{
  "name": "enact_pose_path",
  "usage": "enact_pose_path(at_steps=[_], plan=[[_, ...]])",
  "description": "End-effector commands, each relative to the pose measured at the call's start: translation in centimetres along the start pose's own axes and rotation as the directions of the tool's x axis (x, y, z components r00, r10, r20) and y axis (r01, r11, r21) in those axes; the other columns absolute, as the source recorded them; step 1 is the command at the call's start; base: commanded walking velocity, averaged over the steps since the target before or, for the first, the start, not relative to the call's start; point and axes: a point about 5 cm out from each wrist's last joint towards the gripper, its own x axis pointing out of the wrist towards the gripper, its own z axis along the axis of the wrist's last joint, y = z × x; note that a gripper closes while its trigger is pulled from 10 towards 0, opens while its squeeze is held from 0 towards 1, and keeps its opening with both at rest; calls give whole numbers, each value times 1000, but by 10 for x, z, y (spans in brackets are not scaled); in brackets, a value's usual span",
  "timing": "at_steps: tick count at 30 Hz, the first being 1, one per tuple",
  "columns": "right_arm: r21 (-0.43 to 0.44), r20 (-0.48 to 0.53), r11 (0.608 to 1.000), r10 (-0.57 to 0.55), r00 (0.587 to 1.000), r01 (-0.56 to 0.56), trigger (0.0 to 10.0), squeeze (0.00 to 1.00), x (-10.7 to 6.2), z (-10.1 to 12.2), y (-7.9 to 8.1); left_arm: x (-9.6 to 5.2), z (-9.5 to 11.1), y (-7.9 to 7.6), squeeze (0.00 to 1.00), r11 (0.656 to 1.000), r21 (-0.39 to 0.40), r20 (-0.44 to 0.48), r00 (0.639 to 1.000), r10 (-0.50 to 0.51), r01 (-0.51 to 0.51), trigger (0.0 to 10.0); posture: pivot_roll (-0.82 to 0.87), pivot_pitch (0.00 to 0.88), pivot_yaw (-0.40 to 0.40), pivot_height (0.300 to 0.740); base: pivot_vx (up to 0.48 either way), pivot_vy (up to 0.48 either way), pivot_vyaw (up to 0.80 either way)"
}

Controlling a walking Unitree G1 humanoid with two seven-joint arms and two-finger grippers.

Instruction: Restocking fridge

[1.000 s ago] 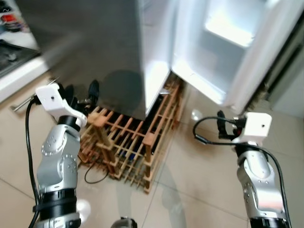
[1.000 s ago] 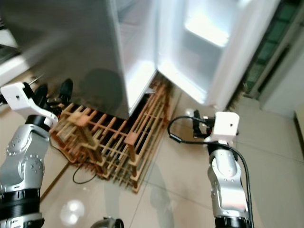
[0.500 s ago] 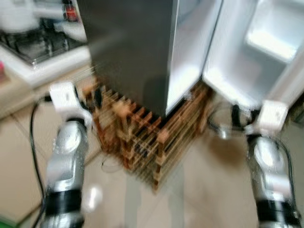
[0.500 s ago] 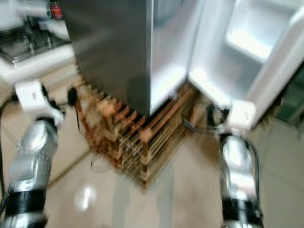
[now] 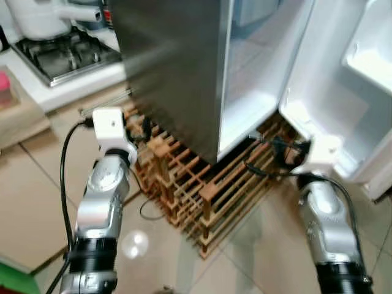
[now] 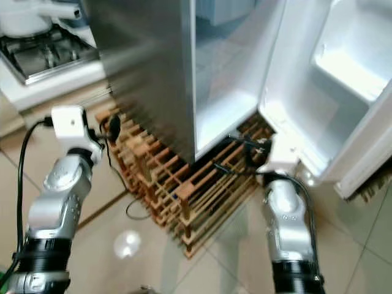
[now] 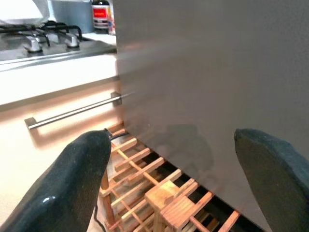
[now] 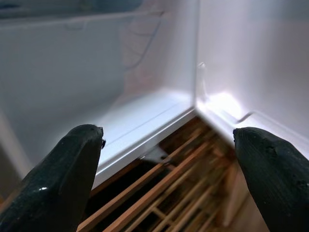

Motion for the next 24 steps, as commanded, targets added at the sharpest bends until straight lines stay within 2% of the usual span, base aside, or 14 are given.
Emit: enact_pose_path(at_steps=[1, 2, 4, 6, 8, 14, 20, 23, 24], plan=[[-16, 17, 1000, -22, 1000, 22, 10000, 294, -3, 3, -8, 1, 3, -6, 0, 999, -25, 12, 999, -35, 35, 10000, -27, 0, 73, 740, 0, 0, 0], [-4, 16, 1000, -23, 1000, 23, 10000, 337, -4, 3, -7, 1, 4, -7, 0, 998, -32, 18, 999, -50, 50, 10000, -25, 0, 77, 740, 0, 0, 0], [4, 16, 1000, -26, 1000, 26, 10000, 337, -4, 2, -6, 0, 4, -8, 0, 998, -24, 15, 998, -64, 64, 10000, -25, 0, 77, 740, 178, -120, 0], [-4, 5, 1000, -30, 1000, 30, 10000, 267, -5, -1, -5, -1, 5, -16, 0, 993, 13, 24, 993, -115, 114, 10000, -22, 0, 81, 740, 384, -283, 0], [-8, 5, 1000, -30, 1000, 30, 10000, 259, -4, -1, -4, -1, 5, -18, 0, 992, 18, 29, 992, -123, 122, 10000, -22, 0, 82, 740, 384, -283, 0], [0, 14, 1000, -26, 1000, 26, 10000, 255, -3, 0, -4, 1, 6, -16, 0, 995, 3, 28, 995, -97, 97, 10000, -16, 0, 82, 740, 400, -191, 0], [12, 22, 1000, -27, 999, 27, 10000, 243, -2, 2, -4, 7, 10, -21, 0, 994, 63, 40, 995, -89, 86, 10000, -14, 0, 83, 740, 455, 0, 0], [-30, 24, 998, -57, 998, 58, 10000, 243, 1, 3, -15, 7, 8, -17, 0, 997, 60, 41, 997, -60, 58, 10000, -15, 0, 86, 740, 95, 0, 0], [-55, 24, 992, -110, 994, 111, 10000, 243, 2, 4, -31, 7, 8, -16, 0, 997, 54, 39, 998, -55, 52, 10000, -15, 0, 86, 740, 0, 0, 0]])
